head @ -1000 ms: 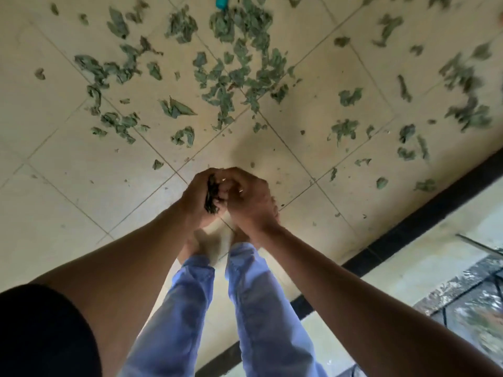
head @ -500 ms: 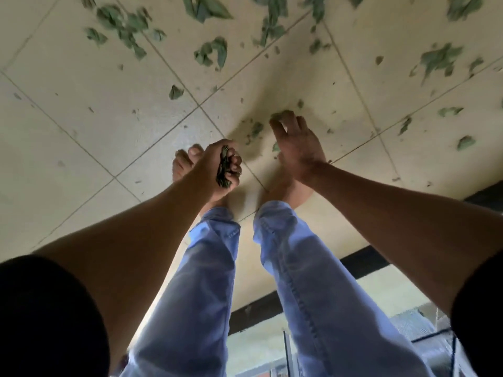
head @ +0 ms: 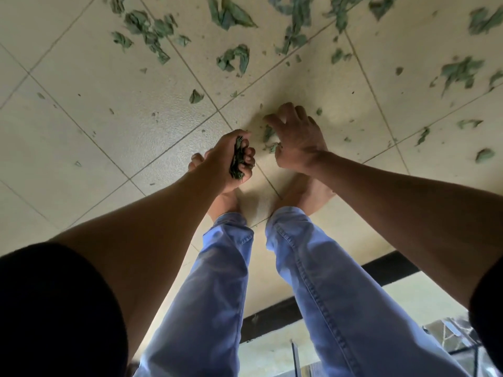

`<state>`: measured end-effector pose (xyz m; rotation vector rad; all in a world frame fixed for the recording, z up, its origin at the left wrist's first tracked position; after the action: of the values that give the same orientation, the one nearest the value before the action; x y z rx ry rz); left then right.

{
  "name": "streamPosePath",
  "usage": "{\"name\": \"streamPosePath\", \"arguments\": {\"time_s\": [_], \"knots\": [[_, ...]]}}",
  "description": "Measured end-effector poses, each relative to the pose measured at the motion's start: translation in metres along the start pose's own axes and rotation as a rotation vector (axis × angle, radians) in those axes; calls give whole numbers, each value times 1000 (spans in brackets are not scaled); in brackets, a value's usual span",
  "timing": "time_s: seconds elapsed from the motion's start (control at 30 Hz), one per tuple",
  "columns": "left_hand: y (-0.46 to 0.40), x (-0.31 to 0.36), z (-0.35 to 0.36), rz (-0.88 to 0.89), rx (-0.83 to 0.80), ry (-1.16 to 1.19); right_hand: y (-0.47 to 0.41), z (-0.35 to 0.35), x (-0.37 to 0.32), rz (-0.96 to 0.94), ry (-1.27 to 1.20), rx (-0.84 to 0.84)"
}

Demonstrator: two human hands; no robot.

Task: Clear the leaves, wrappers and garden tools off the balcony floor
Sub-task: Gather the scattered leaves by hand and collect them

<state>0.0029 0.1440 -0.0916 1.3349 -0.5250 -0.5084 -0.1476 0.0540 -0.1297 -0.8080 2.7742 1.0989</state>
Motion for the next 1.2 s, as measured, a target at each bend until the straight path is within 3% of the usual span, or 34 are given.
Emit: {"name": "streamPosePath", "arguments": {"time_s": [0.17,0.47,0.73,0.9,1.03,1.2], "knots": [[-2,-5,-3,4,-14,-15,4,8,-3,-84,28,-48],[1,-10,-14,-17,-1,-36,1,18,-8,5,-87,-34],[9,0,-22,-7,38,-5,23,-33,-54,371,-956,8],[19,18,-19,61,46,25,39,-64,-98,417,-1120,-50],[26,35,-19,108,27,127,42,-69,-126,419,-1057,-40],[33,52,-30,125,-6,185,29,-71,-141,184,-521,116]]}}
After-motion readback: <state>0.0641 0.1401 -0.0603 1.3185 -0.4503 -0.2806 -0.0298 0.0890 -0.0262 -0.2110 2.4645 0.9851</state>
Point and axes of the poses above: each hand's wrist, its own y-axis away from the middle knuckle, its own z-axis out of the palm, x = y × z, the point moved 1 cm from there along -y, towards the middle knuckle, and after that the axes turned 11 degrees about z, right-handed, at the moved point
